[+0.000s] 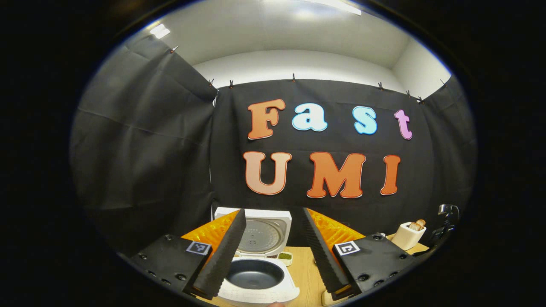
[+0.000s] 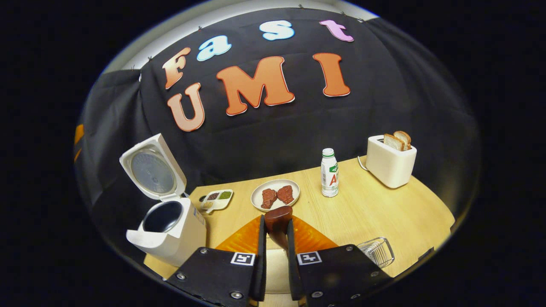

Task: Close the left gripper, press the button to open the rice cooker; take a wooden spoon from the chopstick holder with the right hand, scoop a spoonful of rice and pour it into the rice cooker, then put the wooden spoon back into the chopstick holder.

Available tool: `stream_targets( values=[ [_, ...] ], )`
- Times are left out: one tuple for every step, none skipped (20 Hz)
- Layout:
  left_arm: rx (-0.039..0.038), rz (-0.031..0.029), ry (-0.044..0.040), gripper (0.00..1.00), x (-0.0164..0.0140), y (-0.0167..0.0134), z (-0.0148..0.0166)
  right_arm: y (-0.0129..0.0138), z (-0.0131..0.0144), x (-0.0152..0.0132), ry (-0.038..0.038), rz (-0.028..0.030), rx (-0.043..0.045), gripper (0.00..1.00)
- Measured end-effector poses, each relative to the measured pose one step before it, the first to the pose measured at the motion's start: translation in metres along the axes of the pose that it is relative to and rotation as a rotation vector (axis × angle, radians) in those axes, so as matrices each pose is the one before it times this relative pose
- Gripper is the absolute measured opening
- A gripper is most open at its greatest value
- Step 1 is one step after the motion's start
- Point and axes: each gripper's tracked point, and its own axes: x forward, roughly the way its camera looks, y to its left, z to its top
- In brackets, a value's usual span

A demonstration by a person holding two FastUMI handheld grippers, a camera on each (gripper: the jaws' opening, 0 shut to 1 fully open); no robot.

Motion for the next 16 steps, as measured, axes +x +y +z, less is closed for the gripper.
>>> stream_targets(
  values=[
    [0.00093, 0.00297, 0.00127, 0.90, -0.00035, 0.00407, -0.00134, 0.00082, -0.00612, 0.00366, 0.00287, -0.00909, -0.03082, 0.22],
    [0.00482, 0.00245, 0.00336, 0.90, 0.00030, 0.00373, -0.00109, 0.00303, -0.00783, 0.00230, 0.00705, -0.00377, -0.02773, 0.22],
    [0.00370, 0.00299, 0.00237, 0.90, -0.00062, 0.00423, -0.00122, 0.00314, -0.00759, 0.00458, 0.01185, -0.00289, -0.01029, 0.22],
    [0.00105, 0.00145, 0.00237, 0.90, -0.00027, 0.00284, -0.00041, 0.00273, -0.00656, 0.00234, 0.01318, -0.00082, -0.00137, 0.22],
    [0.00060, 0.00213, 0.00140, 0.90, -0.00079, 0.00268, -0.00028, 0.00501, -0.00466, 0.00126, 0.01554, 0.00695, 0.02394, 0.22],
    [0.00006, 0.00247, 0.00137, 0.90, -0.00065, 0.00255, -0.00004, 0.00530, -0.00308, 0.00006, 0.01124, 0.00466, 0.04243, 0.22],
    [-0.00003, 0.00098, 0.00275, 0.90, -0.00009, 0.00209, -0.00140, 0.00236, -0.00232, 0.00167, 0.01571, 0.00672, 0.05022, 0.22],
    [0.00031, 0.00194, 0.00029, 0.89, -0.00020, 0.00225, -0.00022, 0.00087, -0.00201, -0.00038, 0.01251, 0.00382, 0.05528, 0.22],
    [0.00042, 0.00243, 0.00115, 0.90, -0.00070, 0.00194, -0.00043, 0.00003, -0.00158, 0.00065, 0.00670, 0.00062, 0.04289, 0.22],
    [0.00019, -0.00077, 0.00254, 0.90, -0.00128, 0.00016, -0.00055, 0.00052, -0.00069, 0.00032, 0.00414, 0.00034, 0.03455, 0.22],
    [0.00207, 0.00104, 0.00156, 0.90, -0.00038, 0.00161, -0.00024, -0.00040, -0.00175, 0.00000, 0.00990, -0.00268, 0.03158, 0.22],
    [0.00240, -0.00156, 0.00055, 0.90, 0.00003, 0.00053, 0.00000, 0.00057, -0.00071, 0.00001, 0.00833, 0.00334, 0.04066, 0.22],
    [0.00291, -0.00003, 0.00116, 0.90, -0.00039, 0.00148, -0.00116, 0.00064, -0.00283, -0.00070, 0.01315, 0.00520, 0.03915, 0.22],
    [0.00129, -0.00221, 0.00239, 0.89, 0.00056, -0.00028, -0.00030, 0.00159, -0.00171, -0.00019, 0.00818, 0.00725, 0.03964, 0.22],
    [0.00026, -0.00236, 0.00171, 0.89, -0.00103, -0.00088, 0.00027, -0.00008, -0.00091, -0.00112, 0.00528, 0.00081, 0.02343, 0.22],
    [-0.00011, -0.00277, 0.00045, 0.90, -0.00124, 0.00026, 0.00000, -0.00040, -0.00140, -0.00050, 0.01248, -0.00037, 0.02756, 0.22]
  ],
)
